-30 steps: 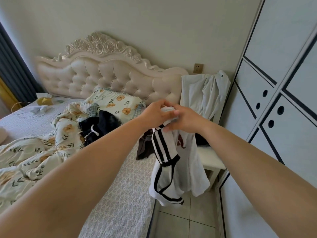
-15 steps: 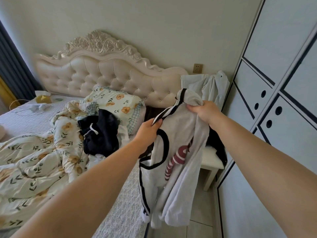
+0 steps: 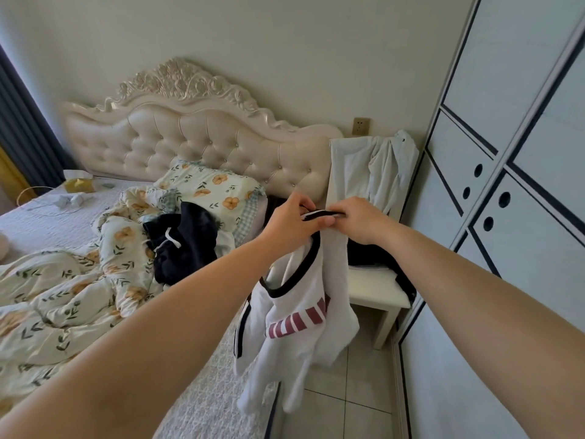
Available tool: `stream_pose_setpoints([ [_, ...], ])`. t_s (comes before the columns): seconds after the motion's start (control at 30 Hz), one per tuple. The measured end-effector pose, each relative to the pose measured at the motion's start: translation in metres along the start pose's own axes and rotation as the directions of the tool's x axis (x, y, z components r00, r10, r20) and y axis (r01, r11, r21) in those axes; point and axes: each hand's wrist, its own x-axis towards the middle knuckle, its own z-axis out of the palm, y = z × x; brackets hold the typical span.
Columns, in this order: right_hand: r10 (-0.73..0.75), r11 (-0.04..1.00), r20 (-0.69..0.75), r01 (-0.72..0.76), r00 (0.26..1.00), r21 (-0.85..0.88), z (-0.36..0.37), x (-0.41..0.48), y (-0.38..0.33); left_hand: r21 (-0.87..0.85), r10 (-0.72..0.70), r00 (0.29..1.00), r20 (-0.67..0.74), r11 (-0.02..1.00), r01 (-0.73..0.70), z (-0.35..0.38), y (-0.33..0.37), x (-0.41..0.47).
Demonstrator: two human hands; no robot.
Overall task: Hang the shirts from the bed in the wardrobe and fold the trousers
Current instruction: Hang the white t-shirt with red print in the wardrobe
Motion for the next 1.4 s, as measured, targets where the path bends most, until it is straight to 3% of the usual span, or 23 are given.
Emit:
stream_pose_setpoints([
  [0.17,0.000,0.997,-0.165,0.013,0.986,0.074,-0.013,-0.004,-0.002,0.099,-0.091,0.962,0.258,0.993,0.068,-0.015,-0.037,-0.016],
  [0.33,0.132,0.991,-0.257,-0.129,0.957,0.028,-0.026,-0.015,0.026,0.084,-0.209,0.940,0.270,0.977,0.194,-0.026,-0.068,-0.030],
  [0.5,0.310,0.947,-0.067,-0.314,0.948,-0.062,-0.010,-0.029,0.056,-0.027,-0.227,0.957,0.180,0.971,0.236,-0.022,-0.053,-0.023],
  [0.63,0.273,0.961,0.073,-0.269,0.959,-0.056,0.005,-0.040,0.064,-0.159,-0.222,0.969,0.113,0.958,0.238,-0.008,-0.024,-0.018],
  [0.83,0.193,0.920,0.249,-0.263,0.949,0.292,0.023,-0.046,0.049,-0.112,-0.114,0.989,0.093,0.986,0.124,0.012,0.008,-0.015],
  [1.0,0.196,0.969,0.026,-0.198,0.980,0.148,0.035,-0.047,0.050,-0.016,-0.112,0.990,0.089,0.993,0.114,0.011,0.016,-0.021],
  [1.2,0.304,0.901,-0.130,-0.241,0.944,0.360,0.024,-0.055,0.049,0.255,-0.127,0.983,0.132,0.963,0.091,-0.015,0.006,-0.031],
  [1.4,0.255,0.947,-0.237,-0.193,0.937,0.258,0.004,-0.064,0.042,0.411,-0.286,0.933,0.216,0.894,0.179,-0.034,-0.029,-0.058],
])
